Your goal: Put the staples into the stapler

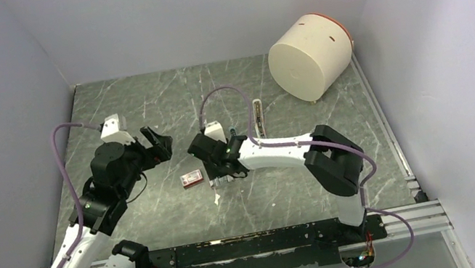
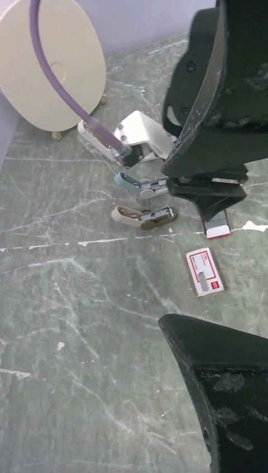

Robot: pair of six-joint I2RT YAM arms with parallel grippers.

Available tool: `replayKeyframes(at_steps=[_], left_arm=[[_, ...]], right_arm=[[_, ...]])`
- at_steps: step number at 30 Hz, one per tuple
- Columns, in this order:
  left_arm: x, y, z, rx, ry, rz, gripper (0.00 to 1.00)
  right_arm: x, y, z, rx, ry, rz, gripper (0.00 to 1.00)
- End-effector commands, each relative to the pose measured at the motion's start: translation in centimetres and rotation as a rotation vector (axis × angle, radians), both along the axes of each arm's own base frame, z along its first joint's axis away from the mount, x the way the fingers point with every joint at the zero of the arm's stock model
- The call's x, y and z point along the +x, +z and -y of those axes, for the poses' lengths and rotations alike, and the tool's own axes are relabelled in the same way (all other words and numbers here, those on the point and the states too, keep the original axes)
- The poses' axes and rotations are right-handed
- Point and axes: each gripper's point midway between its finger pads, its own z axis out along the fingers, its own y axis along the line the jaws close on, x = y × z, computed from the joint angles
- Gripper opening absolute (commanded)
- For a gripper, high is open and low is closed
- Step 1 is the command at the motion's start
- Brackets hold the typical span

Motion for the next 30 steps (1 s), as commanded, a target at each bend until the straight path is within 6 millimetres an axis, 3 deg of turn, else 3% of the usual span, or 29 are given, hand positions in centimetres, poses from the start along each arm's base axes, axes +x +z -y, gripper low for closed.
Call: replayKeyframes(at_steps=[1, 5, 17, 22, 30], left_arm=[[-1.1, -2.8, -0.6, -0.019, 0.031, -0.090, 0.95], [-2.4, -5.7, -0.1, -0.044, 0.010, -0.185, 0.84], [-4.4, -11.5, 1.6, -0.096, -0.059, -0.341, 0.74], [-4.0, -11.2, 2.0, -0.101, -0.079, -0.325, 0.72], [-3.7, -11.3, 2.2, -0.092, -0.090, -0.320, 0.73]], right_arm=[[2.5, 0.1, -0.2, -0.006, -0.038, 0.021, 0.45], [3.8, -0.6, 0.9, -0.062, -0.060, 0.030, 0.31], [3.4, -2.7, 2.8, -0.137, -0.025, -0.029, 0.24], [2.5, -3.9, 3.7, -0.162, -0.001, -0.073, 0.24], [0.7, -3.8, 3.9, -0.139, 0.066, -0.131, 0.23]])
